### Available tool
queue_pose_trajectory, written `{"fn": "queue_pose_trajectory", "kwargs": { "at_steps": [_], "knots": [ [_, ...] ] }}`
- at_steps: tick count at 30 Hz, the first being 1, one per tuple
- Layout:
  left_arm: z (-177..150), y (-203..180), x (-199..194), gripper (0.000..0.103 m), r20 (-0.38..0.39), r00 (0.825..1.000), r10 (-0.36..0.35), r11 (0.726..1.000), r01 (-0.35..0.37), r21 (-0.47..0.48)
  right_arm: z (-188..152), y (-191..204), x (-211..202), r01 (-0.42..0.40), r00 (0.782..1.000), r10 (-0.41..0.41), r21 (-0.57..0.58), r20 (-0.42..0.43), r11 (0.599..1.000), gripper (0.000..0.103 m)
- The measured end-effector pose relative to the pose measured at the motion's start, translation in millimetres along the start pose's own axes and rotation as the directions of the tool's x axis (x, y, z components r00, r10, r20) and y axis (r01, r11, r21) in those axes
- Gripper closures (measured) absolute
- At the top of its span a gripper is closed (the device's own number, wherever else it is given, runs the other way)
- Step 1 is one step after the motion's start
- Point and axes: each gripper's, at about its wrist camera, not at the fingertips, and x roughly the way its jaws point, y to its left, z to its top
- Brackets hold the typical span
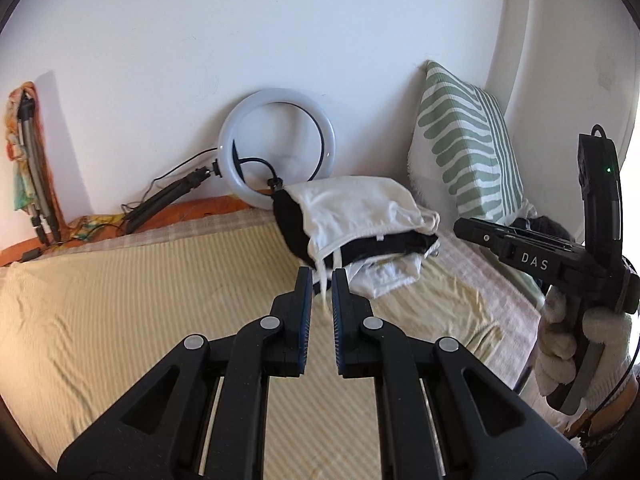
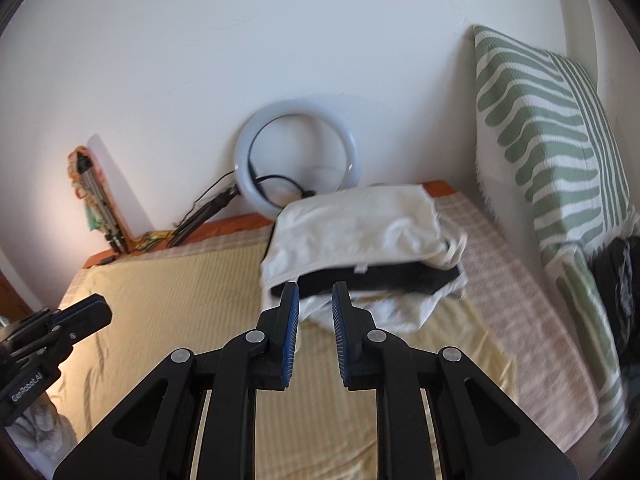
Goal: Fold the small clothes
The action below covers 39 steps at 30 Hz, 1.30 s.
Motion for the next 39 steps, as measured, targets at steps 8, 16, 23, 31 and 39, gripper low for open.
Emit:
{"fn": "queue_pose_trajectory", "kwargs": {
  "at_steps": [8,16,23,31,39],
  "knots": [
    [-38.5,10.9,-22.5,0.096,-0.028,1.0,-0.01,1.0,0.01,0.015,-33.7,27.7,-0.8,0.003,1.0,-0.003,0.001,0.003,1.0,0.088],
    [-65.3,16.2,-25.5,0.09,-0.028,1.0,-0.004,0.999,0.005,0.033,-42.6,39.3,1.9,0.011,1.0,-0.012,0.006,0.024,1.0,0.078],
    [-70.3,17.5,-27.3,0.067,-0.01,1.0,0.012,0.998,-0.011,0.059,-46.3,37.5,6.9,0.028,0.999,-0.029,0.022,0.033,0.999,0.066],
    [-68.7,17.5,-35.2,0.022,0.051,0.999,0.01,0.998,-0.014,0.065,-54.3,32.3,8.3,0.071,0.995,-0.073,0.03,0.067,0.997,0.029],
    [-66.1,17.8,-44.0,0.001,0.096,0.995,-0.016,0.999,0.012,0.043,-51.8,29.5,9.8,0.077,0.994,-0.081,0.05,0.078,0.996,0.021]
  ]
}}
